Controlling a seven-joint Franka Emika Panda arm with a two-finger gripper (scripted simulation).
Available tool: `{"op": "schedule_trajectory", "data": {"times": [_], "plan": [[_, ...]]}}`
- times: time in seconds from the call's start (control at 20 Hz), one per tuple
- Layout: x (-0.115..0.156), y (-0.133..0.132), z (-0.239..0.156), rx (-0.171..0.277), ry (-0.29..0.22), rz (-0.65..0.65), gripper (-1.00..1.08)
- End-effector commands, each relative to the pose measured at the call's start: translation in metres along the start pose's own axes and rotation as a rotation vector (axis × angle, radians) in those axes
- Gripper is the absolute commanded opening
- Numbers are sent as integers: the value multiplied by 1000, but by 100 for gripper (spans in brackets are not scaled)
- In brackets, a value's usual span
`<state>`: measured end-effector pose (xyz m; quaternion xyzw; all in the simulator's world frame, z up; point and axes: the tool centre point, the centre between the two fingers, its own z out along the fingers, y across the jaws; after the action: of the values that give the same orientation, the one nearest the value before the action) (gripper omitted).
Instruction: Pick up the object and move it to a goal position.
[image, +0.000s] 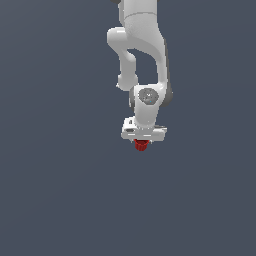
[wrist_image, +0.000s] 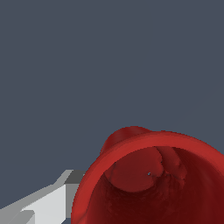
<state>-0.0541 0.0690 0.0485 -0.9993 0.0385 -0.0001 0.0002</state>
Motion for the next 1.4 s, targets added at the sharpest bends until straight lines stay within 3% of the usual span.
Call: {"op": "schedule_trajectory", "data": {"times": [0.0,0.5,1.35], "plan": [[0,0,0,0,0,0,-100],[22,30,-20,0,0,0,-100],[114,151,-99,0,0,0,-100]]}}
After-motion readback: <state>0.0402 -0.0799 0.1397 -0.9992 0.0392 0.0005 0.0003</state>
